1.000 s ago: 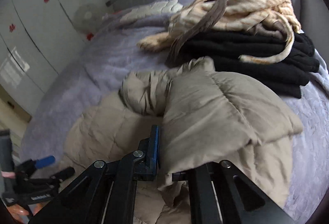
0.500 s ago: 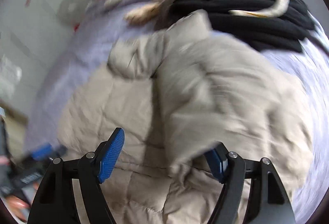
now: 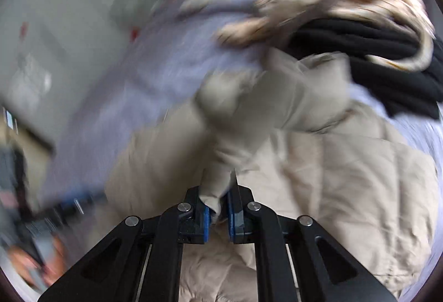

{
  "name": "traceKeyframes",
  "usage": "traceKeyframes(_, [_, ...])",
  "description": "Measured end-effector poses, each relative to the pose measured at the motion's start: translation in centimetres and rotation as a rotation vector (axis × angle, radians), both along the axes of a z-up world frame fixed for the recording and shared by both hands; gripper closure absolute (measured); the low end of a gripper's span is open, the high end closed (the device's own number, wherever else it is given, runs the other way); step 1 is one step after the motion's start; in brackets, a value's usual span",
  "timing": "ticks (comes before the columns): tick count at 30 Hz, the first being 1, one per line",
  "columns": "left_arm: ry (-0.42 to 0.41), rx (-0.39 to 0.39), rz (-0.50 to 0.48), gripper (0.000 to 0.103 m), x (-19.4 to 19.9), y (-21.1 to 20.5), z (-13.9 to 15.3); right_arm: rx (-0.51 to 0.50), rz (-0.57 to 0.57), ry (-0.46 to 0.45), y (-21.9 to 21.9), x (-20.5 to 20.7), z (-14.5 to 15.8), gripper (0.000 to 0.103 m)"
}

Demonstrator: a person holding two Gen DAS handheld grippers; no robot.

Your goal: Fold large clothes

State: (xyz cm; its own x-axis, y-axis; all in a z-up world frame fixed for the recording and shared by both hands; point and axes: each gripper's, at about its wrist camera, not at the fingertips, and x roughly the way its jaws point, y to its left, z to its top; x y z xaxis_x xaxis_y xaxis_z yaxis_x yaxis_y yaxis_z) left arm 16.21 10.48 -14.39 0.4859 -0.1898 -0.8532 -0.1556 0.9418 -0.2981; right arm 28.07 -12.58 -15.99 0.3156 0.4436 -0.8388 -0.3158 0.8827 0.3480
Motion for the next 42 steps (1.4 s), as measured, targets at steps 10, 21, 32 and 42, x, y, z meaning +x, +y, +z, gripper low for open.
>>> traceKeyframes(10, [0.061,-0.192,-0.111,0.014,1.4,-2.0,-2.2,0.018,-0.070,0.183,-7.5,-5.1,-1.9,0.031])
traceKeyframes(21, [0.124,-0.189,-0.199,0.086,4.4,-8.1,-4.8,0.384,-0.765,0.409,-27.4,-6.0,-7.1,0.096])
traceKeyframes(32, [0.165,-0.009,-0.139,0.087,2.4,-6.2,-6.5,0.208,-0.661,0.379,-25.3,-4.9,-8.9,0.093])
traceKeyframes(42, [0.010,0.025,-0.169,0.087,3.3,-5.4,0.6,0.220,-0.692,0.166,-30.1,-4.7,-2.4,0.041])
